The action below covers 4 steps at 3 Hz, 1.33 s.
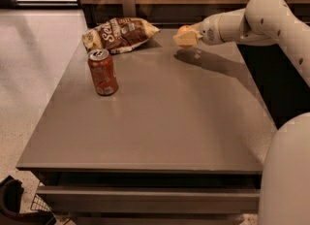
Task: Move orange near brown chip bag
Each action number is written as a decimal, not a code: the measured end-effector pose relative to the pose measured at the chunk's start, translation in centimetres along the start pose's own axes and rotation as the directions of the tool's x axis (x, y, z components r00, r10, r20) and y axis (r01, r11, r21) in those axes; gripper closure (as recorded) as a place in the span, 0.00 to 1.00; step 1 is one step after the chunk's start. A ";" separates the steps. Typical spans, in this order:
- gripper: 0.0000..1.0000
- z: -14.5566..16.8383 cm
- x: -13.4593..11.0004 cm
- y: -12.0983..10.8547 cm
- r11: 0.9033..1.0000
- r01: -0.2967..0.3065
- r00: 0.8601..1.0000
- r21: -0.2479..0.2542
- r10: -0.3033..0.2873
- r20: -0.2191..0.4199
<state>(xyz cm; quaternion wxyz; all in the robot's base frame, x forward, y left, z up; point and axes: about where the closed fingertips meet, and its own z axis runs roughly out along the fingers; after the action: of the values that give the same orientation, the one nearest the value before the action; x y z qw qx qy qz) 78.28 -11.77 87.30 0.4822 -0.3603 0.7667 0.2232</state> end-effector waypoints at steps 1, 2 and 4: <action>1.00 1.0 1.6 -0.1 1.000 -0.008 1.000 0.029 0.008 -0.013; 1.00 2.1 3.7 0.5 0.999 -0.031 0.999 0.028 0.031 0.032; 0.61 2.0 3.5 0.8 0.999 -0.034 0.998 0.025 0.032 0.048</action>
Offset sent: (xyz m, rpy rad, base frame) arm -0.0126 0.0012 -0.0713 0.1279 -0.0345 -0.0600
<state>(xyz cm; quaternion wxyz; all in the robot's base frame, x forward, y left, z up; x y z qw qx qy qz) 77.90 -11.03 83.29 0.5012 -0.3359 0.7637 0.2295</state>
